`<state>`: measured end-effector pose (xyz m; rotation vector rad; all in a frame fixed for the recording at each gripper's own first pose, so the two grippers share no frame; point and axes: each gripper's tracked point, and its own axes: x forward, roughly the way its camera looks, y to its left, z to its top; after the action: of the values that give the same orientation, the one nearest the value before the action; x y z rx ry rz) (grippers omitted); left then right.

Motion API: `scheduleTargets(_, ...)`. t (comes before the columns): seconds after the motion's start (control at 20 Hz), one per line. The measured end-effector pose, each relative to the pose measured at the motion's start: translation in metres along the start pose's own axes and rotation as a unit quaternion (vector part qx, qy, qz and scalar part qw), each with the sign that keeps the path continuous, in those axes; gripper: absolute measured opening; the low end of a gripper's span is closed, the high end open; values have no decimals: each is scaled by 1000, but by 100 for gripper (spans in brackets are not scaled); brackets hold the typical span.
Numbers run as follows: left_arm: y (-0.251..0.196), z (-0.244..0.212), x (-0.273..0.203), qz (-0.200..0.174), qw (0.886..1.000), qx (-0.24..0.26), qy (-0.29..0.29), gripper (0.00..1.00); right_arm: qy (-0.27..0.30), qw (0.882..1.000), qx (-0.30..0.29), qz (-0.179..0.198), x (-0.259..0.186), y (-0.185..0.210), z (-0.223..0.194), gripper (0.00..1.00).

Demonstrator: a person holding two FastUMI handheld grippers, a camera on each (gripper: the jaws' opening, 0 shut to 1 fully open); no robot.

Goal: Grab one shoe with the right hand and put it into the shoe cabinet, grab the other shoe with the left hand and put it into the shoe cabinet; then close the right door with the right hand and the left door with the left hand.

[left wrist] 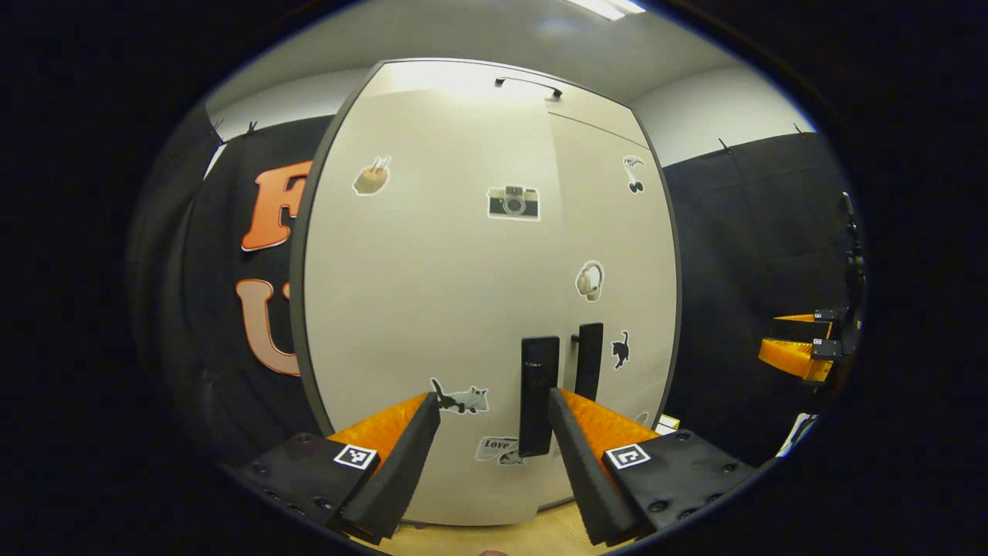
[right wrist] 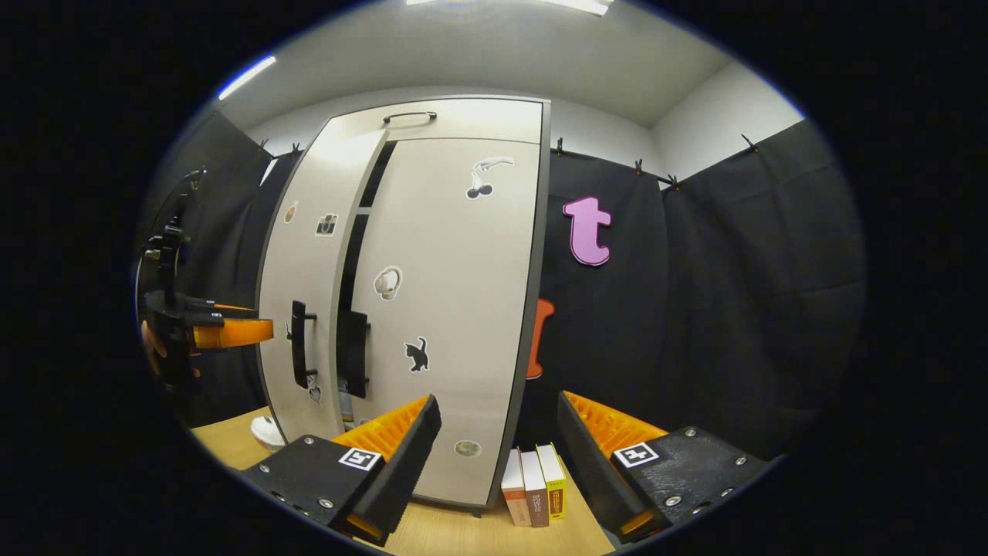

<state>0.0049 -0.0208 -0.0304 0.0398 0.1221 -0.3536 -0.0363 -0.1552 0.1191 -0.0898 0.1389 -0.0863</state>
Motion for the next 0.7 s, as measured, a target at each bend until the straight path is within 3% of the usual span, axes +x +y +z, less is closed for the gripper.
scheduleTargets(0.15, 16, 28, -26, 31, 999, 0, -20, 98, -21, 999, 12, 29, -8, 17, 24, 94)
scheduleTargets(0.3, 32, 52, -54, 62, 997, -5, -35, 94, -31, 999, 10, 28, -13, 22, 43, 94)
scheduleTargets(0.4, 44, 69, -76, 83, 995, -5, -48, 97, -39, 999, 5, 28, -16, 25, 55, 97)
scheduleTargets(0.7, 87, 107, -140, 165, 984, 11, -61, 97, -69, 997, 1, 40, -30, 39, 89, 94)
